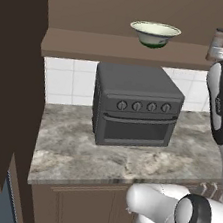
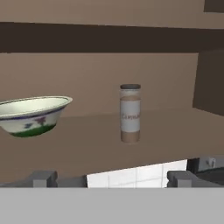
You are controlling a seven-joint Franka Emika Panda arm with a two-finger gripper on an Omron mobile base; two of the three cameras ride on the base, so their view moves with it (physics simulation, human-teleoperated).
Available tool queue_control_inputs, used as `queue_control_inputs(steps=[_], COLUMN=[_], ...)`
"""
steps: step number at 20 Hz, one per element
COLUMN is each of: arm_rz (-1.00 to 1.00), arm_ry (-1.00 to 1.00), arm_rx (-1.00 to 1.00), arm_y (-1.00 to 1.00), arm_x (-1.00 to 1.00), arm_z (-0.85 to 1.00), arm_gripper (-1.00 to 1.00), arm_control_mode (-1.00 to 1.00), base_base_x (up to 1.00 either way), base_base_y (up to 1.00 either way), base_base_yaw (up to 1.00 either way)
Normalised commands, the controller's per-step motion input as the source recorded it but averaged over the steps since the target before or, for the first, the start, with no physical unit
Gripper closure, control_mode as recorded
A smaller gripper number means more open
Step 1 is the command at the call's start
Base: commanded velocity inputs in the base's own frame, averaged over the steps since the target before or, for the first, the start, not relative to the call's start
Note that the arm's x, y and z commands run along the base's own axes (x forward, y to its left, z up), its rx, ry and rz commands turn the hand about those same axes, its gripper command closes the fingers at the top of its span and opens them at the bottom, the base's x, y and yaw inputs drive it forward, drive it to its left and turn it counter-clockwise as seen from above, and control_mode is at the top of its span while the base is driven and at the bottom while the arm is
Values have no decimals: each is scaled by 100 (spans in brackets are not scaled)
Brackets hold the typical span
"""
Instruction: Take the cinnamon bottle from the cabinet and place it on the dining table, next to the plate with the cupcake. Then take the chocolate from the dining counter and place it on the cupcake plate.
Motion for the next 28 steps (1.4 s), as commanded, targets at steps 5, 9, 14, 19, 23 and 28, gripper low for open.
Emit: queue_control_inputs(steps=[5, 9, 14, 19, 23, 28], arm_rz=[-5, -13, -15, -7, 0, 0], arm_ry=[-1, 0, 5, 9, 4, 0], arm_rx=[-7, 0, 2, 16, 24, 14], arm_y=[-1, -24, -39, -29, -35, -10], arm_x=[46, 50, 47, 38, 16, 19], arm_z=[59, 53, -27, -29, 0, -15], arm_gripper=[-100, -100, -100, -100, -100, -100], arm_control_mode=[-100, -100, -100, -100, -100, -100], base_base_x=[0, 0, 0, 0, 0, 0], base_base_y=[0, 0, 0, 0, 0, 0], base_base_yaw=[0, 0, 0, 0, 0, 0])
